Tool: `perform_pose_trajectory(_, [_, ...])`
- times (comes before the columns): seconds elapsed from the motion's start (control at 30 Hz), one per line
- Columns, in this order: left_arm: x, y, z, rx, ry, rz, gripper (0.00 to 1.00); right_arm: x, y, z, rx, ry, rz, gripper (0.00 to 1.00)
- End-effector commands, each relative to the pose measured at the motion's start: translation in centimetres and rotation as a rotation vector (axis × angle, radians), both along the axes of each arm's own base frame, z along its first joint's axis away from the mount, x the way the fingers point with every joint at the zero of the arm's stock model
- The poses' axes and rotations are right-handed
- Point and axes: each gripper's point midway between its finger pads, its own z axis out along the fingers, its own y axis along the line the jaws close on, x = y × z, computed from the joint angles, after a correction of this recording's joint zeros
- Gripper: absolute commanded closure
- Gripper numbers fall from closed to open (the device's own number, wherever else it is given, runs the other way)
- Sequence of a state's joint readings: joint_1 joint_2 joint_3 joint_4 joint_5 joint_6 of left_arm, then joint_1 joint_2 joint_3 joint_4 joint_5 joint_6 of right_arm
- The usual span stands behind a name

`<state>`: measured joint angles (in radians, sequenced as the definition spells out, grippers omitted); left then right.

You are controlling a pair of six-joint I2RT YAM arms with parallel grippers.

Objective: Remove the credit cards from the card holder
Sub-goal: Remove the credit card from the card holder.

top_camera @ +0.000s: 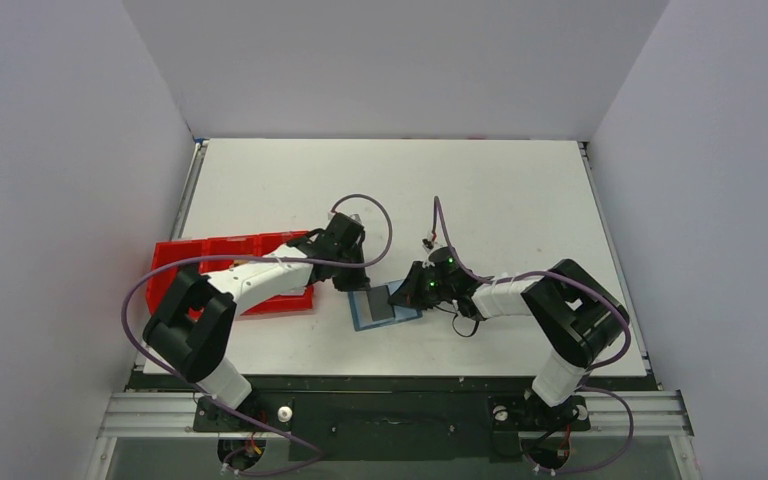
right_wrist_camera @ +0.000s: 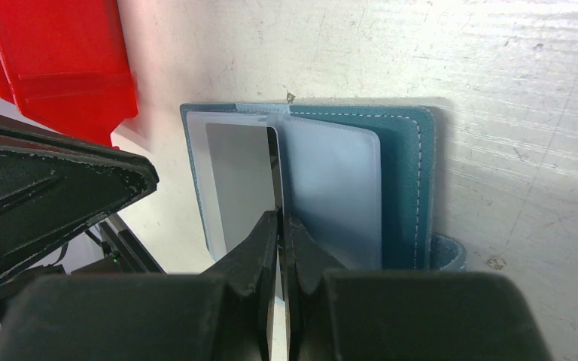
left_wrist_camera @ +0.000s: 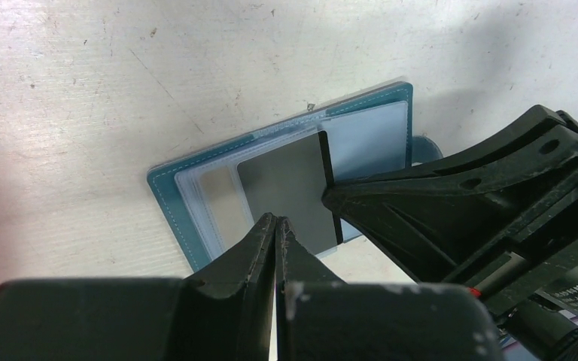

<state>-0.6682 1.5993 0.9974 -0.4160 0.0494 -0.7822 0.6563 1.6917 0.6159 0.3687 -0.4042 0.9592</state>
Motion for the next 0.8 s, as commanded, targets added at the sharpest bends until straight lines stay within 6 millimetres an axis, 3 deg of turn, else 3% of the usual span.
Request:
perform_pose_trajectory(0.0, [-0.3,0.2,-1.0,0.020,0.012,-0.002,1.00,0.1,-1.1,-1.7,-0.083,0.019,-0.028,1.00])
perform_pose_trajectory(0.23, [-1.2,0.8,-4.3,0.055,0.062,0.000,1.00,0.3,-1.0,-1.5,-0.077,0.018,-0.031,1.00])
perform_pose_trajectory(0.37, [-1.7,1.6,-5.8,0.089,0.087,0.010,1.00,0.4,-0.8,-0.9,-0.045,0.012,-0.029,0.92])
perform_pose_trajectory(0.47, [-2.0,2.1,-6.4,0.114,0.097,0.019,1.00,0.5,-0.6,-0.6,0.000,0.020,-0.032,0.87])
perform_pose_trajectory(0.77, [-2.5,2.7,-7.0,0.134,0.119,0.025,1.00,1.2,-0.6,0.3,0.149,0.051,-0.075,0.87])
